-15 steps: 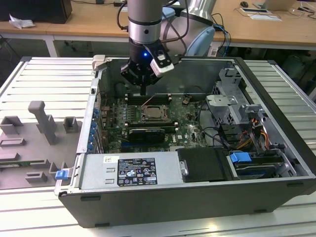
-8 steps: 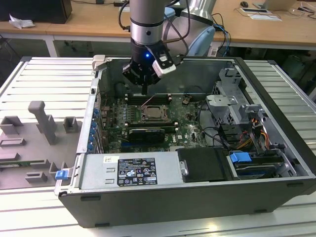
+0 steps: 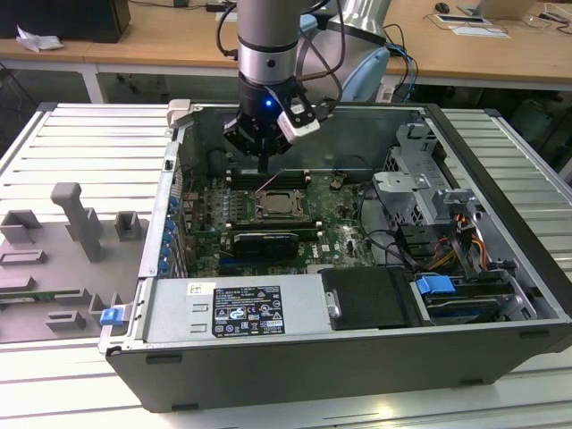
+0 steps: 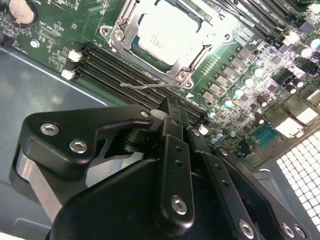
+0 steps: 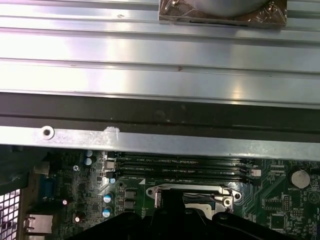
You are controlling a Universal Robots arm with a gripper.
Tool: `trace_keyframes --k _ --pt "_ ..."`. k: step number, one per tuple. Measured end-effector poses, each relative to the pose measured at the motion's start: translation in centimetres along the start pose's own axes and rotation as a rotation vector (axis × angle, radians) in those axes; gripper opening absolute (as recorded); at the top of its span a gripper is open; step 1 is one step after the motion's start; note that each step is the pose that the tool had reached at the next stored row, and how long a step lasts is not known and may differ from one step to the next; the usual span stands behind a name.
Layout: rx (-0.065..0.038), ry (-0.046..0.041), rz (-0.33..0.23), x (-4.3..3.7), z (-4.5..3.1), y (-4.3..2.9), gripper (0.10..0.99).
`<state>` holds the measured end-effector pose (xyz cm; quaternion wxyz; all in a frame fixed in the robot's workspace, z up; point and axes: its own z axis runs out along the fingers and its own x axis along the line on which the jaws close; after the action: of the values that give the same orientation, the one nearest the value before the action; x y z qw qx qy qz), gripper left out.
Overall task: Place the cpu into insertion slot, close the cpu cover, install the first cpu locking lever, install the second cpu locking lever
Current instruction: 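Install the first cpu locking lever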
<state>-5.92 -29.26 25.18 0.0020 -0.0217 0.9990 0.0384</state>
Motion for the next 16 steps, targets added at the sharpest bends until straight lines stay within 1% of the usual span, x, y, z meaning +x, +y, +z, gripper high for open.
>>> trace_keyframes --k 2,3,4,5,9,16 --pt "0.0 -0.0001 0.0 -0.2 0.06 -0.01 0.106" --pt "0.0 0.0 0.0 -0.44 0.1 -0.03 0.106" --pt "-0.018 -0.0007 0.0 -0.53 0.15 -0.04 0.106" --pt "-0.026 -0.0013 0.0 -0.57 0.25 -0.04 0.106" --pt "-0.026 -0.0011 0.0 -0.69 0.63 -0.08 0.106" --pt "-0.026 -0.0011 0.0 -0.78 0.73 -0.09 0.106"
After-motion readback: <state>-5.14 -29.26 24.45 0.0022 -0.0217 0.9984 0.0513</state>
